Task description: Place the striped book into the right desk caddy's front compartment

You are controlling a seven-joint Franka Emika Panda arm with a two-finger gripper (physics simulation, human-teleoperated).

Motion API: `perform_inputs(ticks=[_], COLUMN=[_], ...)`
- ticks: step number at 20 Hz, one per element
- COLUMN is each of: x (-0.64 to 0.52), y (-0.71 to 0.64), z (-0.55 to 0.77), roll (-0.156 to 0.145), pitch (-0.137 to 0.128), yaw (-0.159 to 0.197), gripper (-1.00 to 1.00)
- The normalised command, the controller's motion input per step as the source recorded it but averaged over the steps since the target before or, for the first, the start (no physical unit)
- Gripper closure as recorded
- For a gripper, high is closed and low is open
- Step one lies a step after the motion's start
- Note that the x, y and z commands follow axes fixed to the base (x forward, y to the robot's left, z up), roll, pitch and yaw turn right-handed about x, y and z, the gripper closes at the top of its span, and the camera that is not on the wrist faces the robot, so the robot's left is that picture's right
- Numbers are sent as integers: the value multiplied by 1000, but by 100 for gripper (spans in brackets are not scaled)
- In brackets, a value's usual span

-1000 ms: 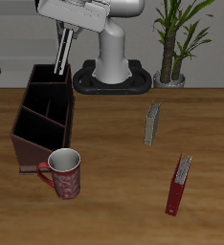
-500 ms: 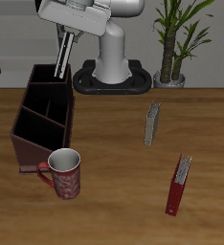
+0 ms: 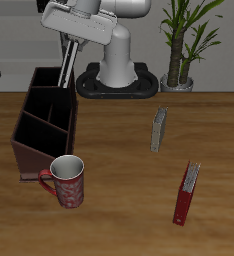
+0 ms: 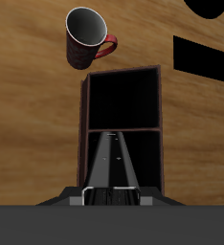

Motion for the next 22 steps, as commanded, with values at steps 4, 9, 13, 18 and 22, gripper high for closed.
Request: perform_inputs(ticks=[4, 9, 13, 18, 22], x=[38, -17, 40, 50, 47], y=[22, 64, 24, -24, -14], z=[-121, -99, -111, -105, -152], roll=[8, 11, -3, -2, 3], pitch=[14, 16, 16, 10, 32], yaw=[-15, -7, -8, -7, -4], gripper=[100, 100, 100, 100, 100])
